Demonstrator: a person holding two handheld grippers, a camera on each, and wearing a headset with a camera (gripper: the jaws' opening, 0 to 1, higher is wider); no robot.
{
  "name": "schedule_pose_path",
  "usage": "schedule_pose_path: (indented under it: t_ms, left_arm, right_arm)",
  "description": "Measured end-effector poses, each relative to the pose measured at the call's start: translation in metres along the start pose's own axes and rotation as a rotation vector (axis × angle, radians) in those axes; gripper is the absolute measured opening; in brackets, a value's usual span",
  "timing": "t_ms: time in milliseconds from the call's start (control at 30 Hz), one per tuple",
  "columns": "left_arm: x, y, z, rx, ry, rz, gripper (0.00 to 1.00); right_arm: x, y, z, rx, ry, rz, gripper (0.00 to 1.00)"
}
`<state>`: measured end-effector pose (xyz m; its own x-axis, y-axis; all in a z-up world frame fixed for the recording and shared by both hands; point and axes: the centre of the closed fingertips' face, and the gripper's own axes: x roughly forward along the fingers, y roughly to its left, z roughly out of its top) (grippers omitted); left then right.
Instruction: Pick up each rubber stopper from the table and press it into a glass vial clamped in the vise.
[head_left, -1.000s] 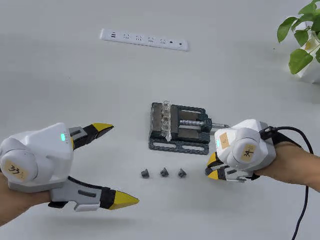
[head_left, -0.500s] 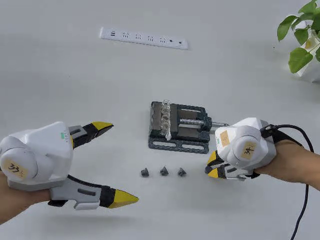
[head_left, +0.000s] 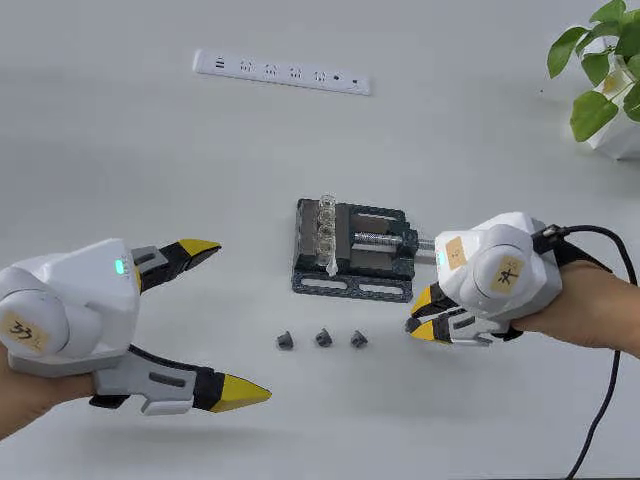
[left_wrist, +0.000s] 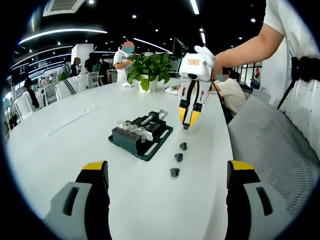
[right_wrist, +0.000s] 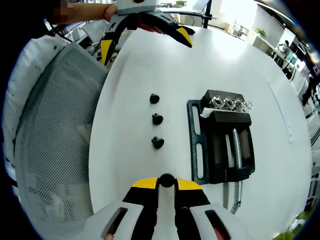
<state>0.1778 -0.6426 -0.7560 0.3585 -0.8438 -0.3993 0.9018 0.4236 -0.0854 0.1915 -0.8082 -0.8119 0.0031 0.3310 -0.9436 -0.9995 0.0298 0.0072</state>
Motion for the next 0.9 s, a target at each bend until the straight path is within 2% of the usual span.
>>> schedule_pose_path:
  t_ms: [300, 633, 900]
  left_arm:
    - [-0.001, 0.001, 0.001, 0.004, -0.004, 0.002, 0.98]
    - [-0.002, 0.001, 0.002, 0.010, -0.003, 0.002, 0.99]
    - [-0.001, 0.001, 0.004, 0.015, -0.004, 0.003, 0.99]
  right_arm:
    - [-0.019, -0.014, 0.029, -0.013, -0.038, -0.027, 0.07]
    - [-0.038, -0.040, 0.058, -0.026, -0.074, -0.052, 0.07]
    - [-0.043, -0.064, 0.075, -0.026, -0.086, -0.070, 0.07]
